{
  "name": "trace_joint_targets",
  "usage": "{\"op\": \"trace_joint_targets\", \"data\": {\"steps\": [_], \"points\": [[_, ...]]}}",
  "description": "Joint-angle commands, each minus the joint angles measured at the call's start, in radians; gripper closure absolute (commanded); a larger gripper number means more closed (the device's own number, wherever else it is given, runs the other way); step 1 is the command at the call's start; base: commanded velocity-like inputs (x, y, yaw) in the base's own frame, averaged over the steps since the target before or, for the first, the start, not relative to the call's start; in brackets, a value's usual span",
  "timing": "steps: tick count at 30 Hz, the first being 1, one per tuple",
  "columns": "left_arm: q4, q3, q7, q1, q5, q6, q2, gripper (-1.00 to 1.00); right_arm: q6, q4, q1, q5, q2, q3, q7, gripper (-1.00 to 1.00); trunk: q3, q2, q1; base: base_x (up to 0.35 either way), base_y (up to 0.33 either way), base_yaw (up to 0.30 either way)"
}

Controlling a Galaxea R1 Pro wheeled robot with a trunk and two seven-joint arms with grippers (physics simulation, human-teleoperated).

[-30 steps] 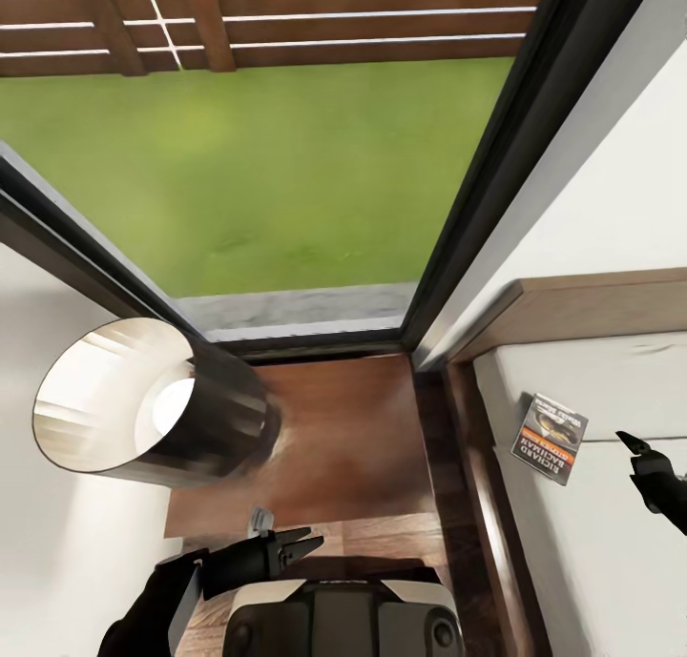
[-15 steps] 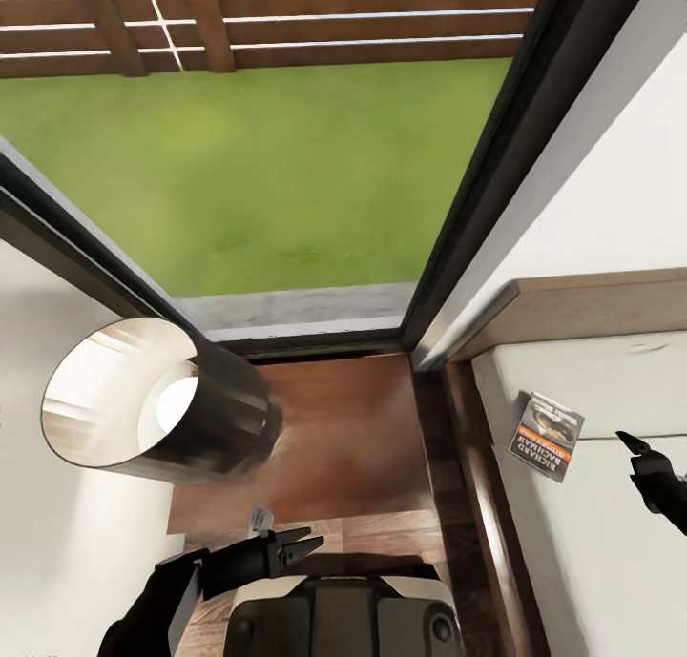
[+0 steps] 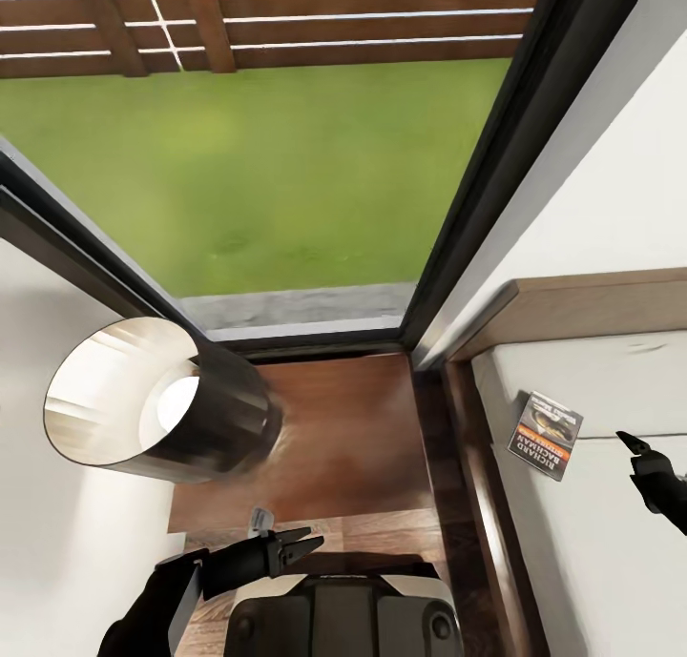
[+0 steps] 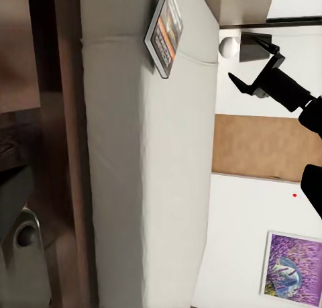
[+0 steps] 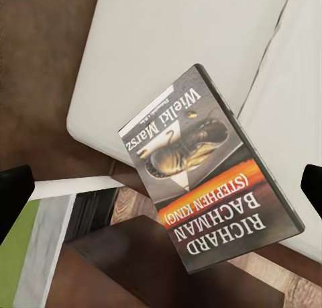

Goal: In the bedroom, move the book from the bed onto either nightstand, and place the two sandals side by side next to the bed.

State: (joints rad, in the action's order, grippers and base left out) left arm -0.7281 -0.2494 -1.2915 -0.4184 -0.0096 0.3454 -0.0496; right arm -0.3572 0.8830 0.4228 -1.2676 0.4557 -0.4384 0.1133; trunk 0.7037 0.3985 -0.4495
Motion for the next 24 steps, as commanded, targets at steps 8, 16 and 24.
{"op": "trace_joint_targets", "data": {"steps": [8,16,24], "points": [[0.0,-0.004,-0.005,0.0,-0.001,0.01,-0.001,-1.0,-0.006,0.0,0.001,-0.004,0.0,-0.002,0.002,-1.0,0.001,0.001,-0.001,0.0,0.0,0.0],[0.0,-0.004,-0.005,0.0,-0.001,0.01,-0.001,-1.0,-0.006,0.0,0.001,-0.004,0.0,-0.003,0.002,-1.0,0.001,0.001,-0.001,0.0,0.0,0.0],[0.0,-0.004,-0.005,0.0,-0.001,0.01,-0.001,-1.0,-0.006,0.0,0.001,-0.004,0.0,-0.002,0.002,-1.0,0.001,0.001,-0.001,0.0,0.0,0.0]]}}
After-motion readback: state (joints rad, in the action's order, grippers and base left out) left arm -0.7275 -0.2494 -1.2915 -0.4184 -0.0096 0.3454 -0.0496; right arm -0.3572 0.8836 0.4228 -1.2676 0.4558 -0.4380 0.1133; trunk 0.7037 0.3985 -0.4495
